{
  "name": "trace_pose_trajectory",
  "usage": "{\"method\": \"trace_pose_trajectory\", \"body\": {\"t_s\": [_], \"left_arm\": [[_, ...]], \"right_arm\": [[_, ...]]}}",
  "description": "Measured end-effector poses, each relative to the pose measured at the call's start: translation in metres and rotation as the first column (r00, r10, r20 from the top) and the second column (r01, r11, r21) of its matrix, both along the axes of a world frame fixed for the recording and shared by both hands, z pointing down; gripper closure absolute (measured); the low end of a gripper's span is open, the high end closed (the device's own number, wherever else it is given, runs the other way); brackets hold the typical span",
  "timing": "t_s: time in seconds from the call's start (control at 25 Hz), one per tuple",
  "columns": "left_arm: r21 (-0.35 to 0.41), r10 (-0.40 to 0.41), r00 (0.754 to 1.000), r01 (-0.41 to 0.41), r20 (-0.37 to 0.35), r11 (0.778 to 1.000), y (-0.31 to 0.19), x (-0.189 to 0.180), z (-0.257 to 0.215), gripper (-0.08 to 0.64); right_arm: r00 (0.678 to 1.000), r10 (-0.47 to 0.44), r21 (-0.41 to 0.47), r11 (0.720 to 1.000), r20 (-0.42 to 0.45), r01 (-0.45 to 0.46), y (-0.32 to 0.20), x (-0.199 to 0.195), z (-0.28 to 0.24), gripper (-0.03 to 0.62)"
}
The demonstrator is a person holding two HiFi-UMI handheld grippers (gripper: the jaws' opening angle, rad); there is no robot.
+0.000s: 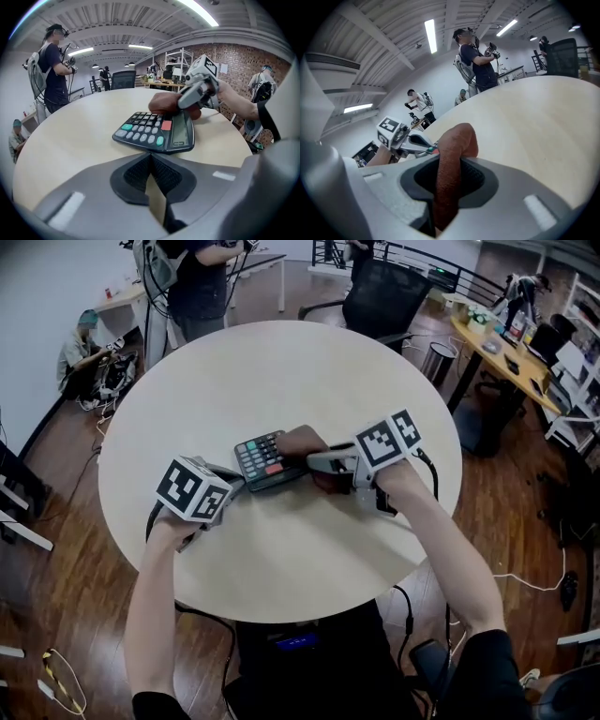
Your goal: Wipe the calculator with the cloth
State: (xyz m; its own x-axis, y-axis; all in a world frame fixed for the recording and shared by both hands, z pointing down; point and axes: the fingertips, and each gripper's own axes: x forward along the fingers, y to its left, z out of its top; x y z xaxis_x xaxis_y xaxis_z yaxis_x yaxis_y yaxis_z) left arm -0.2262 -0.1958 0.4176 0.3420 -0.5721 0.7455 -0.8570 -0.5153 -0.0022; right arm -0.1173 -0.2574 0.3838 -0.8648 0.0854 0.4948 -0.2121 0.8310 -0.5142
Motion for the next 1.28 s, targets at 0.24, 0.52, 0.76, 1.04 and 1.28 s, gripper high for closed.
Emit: {"method": "trace_pose_trajectory", "body": {"t_s": [0.24,0.52,0.76,1.04,1.28], "left_arm": [[0.030,-0.017,0.999,0.018,-0.032,0.999,-0.001,-0.007,-0.008,0.552],[0.016,0.068,0.963,-0.066,-0.261,0.998,0.051,0.023,-0.023,0.554],[-0.012,0.194,0.942,-0.205,-0.274,0.979,0.046,0.085,-0.019,0.552],[-0.021,0.075,0.955,-0.084,-0.288,0.996,0.021,0.028,-0.015,0.554],[-0.020,0.069,0.954,-0.078,-0.291,0.997,0.021,0.010,-0.020,0.554]], "right_arm": [[0.963,-0.184,-0.041,0.980,0.195,0.195,0.077,0.013,-0.048,0.505],[0.996,0.093,0.307,0.947,0.015,-0.093,-0.069,0.002,-0.029,0.505],[0.968,0.017,0.434,0.896,-0.252,0.097,-0.086,-0.053,0.020,0.505],[0.961,-0.101,0.231,0.959,-0.258,0.163,-0.048,-0.033,0.029,0.505],[0.996,0.023,0.220,0.975,-0.092,-0.002,-0.071,-0.026,0.007,0.505]]}}
